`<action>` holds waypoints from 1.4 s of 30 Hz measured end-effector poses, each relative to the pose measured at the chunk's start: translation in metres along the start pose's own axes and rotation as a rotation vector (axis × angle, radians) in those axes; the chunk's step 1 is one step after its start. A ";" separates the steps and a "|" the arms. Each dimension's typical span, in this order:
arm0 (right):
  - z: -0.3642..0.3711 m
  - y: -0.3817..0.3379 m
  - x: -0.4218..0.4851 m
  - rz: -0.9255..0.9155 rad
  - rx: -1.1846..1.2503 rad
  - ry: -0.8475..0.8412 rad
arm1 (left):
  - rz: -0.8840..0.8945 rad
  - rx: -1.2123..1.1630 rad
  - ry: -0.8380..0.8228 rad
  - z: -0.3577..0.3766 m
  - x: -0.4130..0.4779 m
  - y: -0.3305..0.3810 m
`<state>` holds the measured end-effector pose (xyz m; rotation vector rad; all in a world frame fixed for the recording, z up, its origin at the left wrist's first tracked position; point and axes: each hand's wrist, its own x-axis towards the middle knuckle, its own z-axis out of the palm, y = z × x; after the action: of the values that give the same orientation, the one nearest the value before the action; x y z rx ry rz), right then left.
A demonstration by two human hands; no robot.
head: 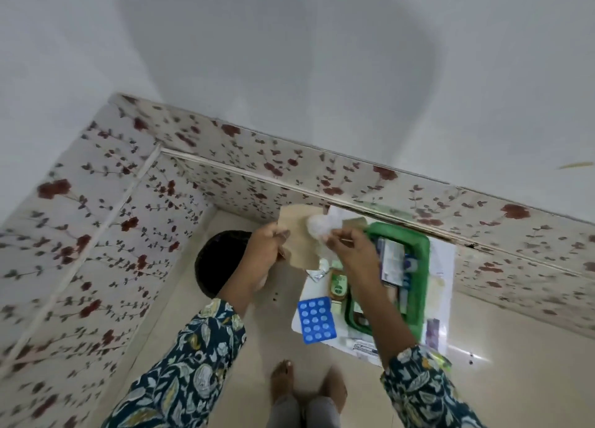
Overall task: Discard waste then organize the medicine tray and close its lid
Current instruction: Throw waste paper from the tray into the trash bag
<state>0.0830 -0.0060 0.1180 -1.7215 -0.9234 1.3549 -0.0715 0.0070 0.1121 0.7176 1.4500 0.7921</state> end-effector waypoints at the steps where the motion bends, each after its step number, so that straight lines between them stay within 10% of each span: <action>1: 0.018 0.001 -0.002 0.008 0.010 -0.040 | -0.038 -0.080 -0.014 -0.012 -0.003 -0.001; 6: 0.106 0.016 0.014 0.182 0.082 -0.176 | -0.137 -0.232 0.058 -0.075 -0.001 -0.024; 14: 0.246 0.121 0.079 0.330 -0.267 -0.283 | -0.170 0.164 0.452 -0.183 0.065 -0.119; 23: 0.329 0.228 0.145 0.638 -0.110 -0.379 | -0.209 0.069 0.484 -0.243 0.128 -0.217; 42: 0.148 0.084 0.030 0.437 0.090 -0.112 | -0.228 0.091 0.179 -0.125 0.034 -0.103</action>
<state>-0.0487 -0.0007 0.0067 -1.8605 -0.5496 1.7590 -0.1941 -0.0295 0.0070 0.5471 1.7041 0.6288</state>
